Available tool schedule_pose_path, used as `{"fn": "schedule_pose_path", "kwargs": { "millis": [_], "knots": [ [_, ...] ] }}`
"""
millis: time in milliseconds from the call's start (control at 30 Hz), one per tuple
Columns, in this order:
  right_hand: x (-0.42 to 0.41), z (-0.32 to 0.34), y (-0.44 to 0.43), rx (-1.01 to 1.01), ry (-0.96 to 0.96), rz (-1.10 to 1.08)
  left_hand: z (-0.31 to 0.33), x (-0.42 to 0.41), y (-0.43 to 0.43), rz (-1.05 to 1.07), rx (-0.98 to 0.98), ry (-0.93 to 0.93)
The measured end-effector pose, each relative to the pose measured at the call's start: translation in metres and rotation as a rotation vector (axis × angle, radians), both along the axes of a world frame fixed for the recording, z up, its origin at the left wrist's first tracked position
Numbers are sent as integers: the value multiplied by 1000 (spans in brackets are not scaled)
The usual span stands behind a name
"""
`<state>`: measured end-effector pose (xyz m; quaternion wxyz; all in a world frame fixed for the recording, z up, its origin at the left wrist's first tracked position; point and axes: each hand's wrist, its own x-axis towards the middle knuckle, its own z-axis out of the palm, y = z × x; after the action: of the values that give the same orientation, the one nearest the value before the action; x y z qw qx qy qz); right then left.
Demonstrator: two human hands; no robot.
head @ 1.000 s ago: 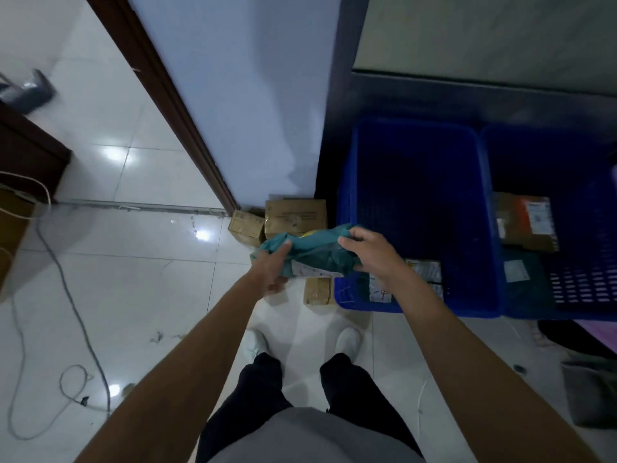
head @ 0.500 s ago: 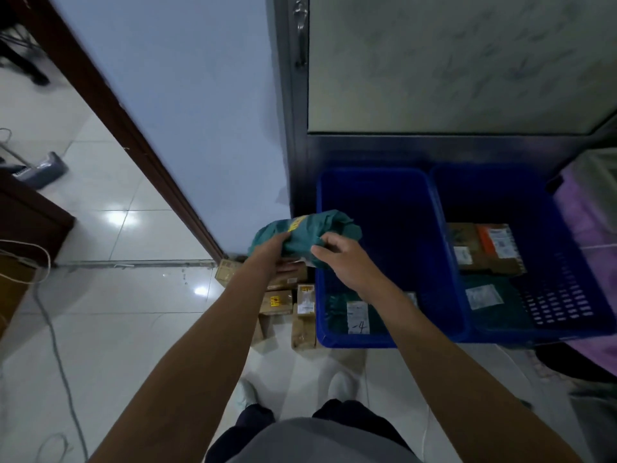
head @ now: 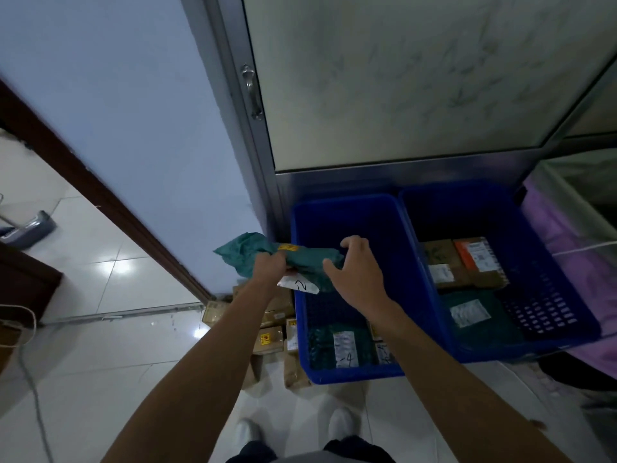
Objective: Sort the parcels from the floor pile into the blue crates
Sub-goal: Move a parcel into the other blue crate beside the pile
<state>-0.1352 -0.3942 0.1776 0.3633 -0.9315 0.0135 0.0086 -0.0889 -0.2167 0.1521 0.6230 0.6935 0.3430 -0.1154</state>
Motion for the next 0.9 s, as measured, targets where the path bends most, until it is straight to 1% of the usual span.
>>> {"fn": "schedule_pose_path", "kwargs": {
  "millis": [33, 67, 133, 167, 233, 267, 400, 467, 533, 633, 667, 733, 800, 900],
  "knots": [
    [3, -1, 0, -50, -57, 67, 1, 4, -3, -35, 53, -28],
    [5, 0, 1, -102, -70, 156, 4, 7, -6, -69, 99, -44],
    [13, -3, 5, -263, -38, 303, 19, 11, -14, -151, 142, -82],
    [17, -4, 7, -365, -32, 341, 25, 13, -17, -193, 144, -102],
    [24, -8, 13, -517, -40, 351, 36, 17, -21, -275, 140, -123],
    [28, -10, 17, -543, -39, 331, 38, 20, -22, -321, 145, -126],
    [41, -6, 23, -525, 55, 208, 38, 31, -21, -434, 198, -182],
    [47, -4, 22, -465, 136, 126, 36, 38, -17, -469, 141, -211],
    [50, -3, 16, -352, 230, 10, 36, 45, -8, -488, 117, -223],
    [51, -5, 11, -186, 333, -146, 36, 56, 11, -449, 279, -219],
    [52, -8, 10, -115, 358, -192, 30, 60, 17, -422, 309, -201],
    [53, -12, 13, 84, 392, -282, 20, 66, 29, -412, 304, -138],
    [54, -11, 19, 302, 406, -364, 9, 72, 36, -431, 202, -24],
    [56, -4, 27, 566, 400, -461, 0, 74, 40, -478, -40, 88]
  ]
}}
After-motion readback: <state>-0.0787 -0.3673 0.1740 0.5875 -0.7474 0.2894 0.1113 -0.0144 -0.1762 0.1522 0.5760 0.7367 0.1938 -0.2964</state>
